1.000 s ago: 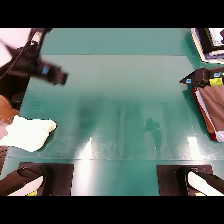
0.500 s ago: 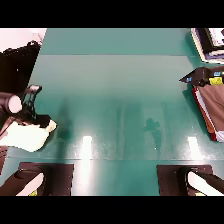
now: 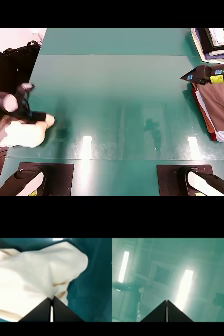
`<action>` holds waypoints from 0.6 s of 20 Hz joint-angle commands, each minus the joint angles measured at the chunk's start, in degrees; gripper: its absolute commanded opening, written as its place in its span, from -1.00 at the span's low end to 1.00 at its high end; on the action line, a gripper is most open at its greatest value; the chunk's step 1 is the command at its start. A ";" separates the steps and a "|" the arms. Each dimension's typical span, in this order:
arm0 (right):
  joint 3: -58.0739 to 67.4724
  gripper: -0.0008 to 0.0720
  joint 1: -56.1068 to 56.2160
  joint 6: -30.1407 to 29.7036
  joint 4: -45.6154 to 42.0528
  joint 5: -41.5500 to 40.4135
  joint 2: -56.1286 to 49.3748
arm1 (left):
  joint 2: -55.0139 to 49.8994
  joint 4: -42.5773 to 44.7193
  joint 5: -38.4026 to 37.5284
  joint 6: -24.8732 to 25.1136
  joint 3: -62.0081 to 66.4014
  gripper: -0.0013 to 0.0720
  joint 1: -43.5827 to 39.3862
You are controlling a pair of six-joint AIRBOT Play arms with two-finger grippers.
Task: Fold the shirts.
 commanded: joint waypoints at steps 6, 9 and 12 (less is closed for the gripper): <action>15.82 -0.93 0.02 0.07 0.26 -3.30 0.00 | 0.02 -2.27 -4.72 0.31 49.03 -0.92 -15.41; 18.86 -0.93 0.02 0.04 0.26 -4.52 0.02 | -2.01 -2.05 -5.11 0.31 54.34 -0.92 -24.06; 19.47 -0.93 0.02 0.04 0.24 -4.57 0.00 | -7.63 -2.38 -4.96 0.33 54.36 -0.92 -32.17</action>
